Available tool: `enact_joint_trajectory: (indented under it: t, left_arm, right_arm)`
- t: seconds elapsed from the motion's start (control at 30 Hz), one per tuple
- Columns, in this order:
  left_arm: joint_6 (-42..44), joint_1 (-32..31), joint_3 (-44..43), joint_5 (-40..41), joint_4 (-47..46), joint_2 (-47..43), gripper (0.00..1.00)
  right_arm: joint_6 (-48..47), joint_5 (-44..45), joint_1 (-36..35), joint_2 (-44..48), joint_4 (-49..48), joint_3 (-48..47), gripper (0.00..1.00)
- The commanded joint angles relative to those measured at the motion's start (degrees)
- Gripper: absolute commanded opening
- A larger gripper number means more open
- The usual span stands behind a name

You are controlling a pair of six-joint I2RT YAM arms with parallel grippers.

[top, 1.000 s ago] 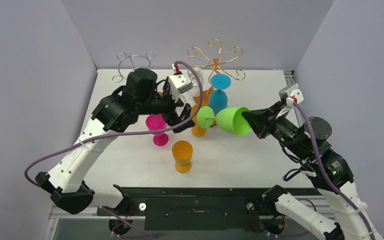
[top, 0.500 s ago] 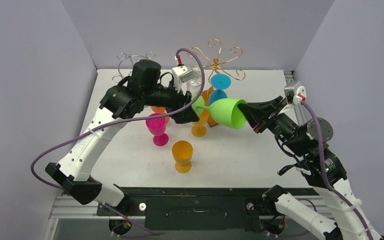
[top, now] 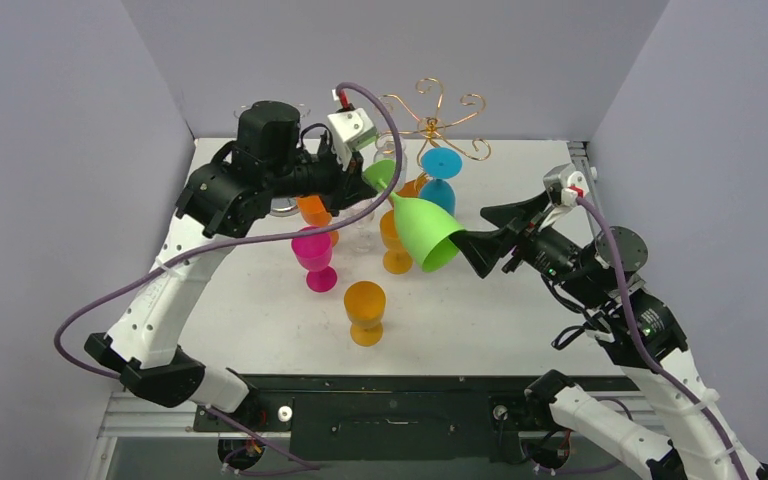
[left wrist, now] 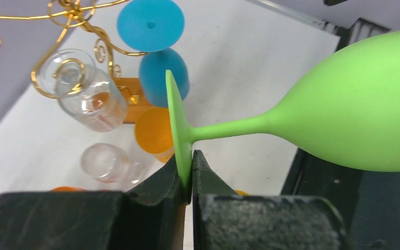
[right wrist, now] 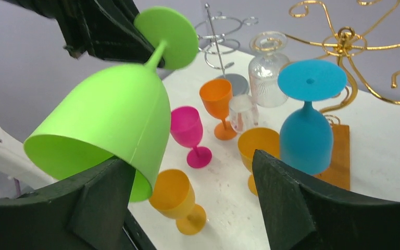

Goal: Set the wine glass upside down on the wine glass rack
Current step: Turn the wine glass upside down at the wine rack.

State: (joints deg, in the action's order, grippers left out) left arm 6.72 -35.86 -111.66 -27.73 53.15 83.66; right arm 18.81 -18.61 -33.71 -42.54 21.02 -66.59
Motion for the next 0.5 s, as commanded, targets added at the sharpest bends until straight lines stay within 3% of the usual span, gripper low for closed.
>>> enact_joint_trajectory:
  t: [0.0,0.2,0.37,0.47]
  left_arm:
    - [15.45,-0.31,-1.7,8.86,-1.97,-4.61,0.0]
    - [33.5,-4.79,7.59,18.21,-11.12,-12.26,0.0]
    - [48.06,-14.84,20.6,27.86,-24.72,-19.94,0.0]
    - [53.14,-18.94,22.6,31.29,-29.15,-21.31,0.0]
  right_arm:
    - [-4.28,-1.94,0.4,0.37,10.63,-5.15,0.78]
    - [-5.51,-6.86,0.4,-0.18,15.85,-9.61,0.79]
    - [1.45,-13.02,0.26,-6.89,9.99,-12.05,0.81]
    - [4.87,-13.29,-1.41,-9.61,5.23,-11.69,0.81]
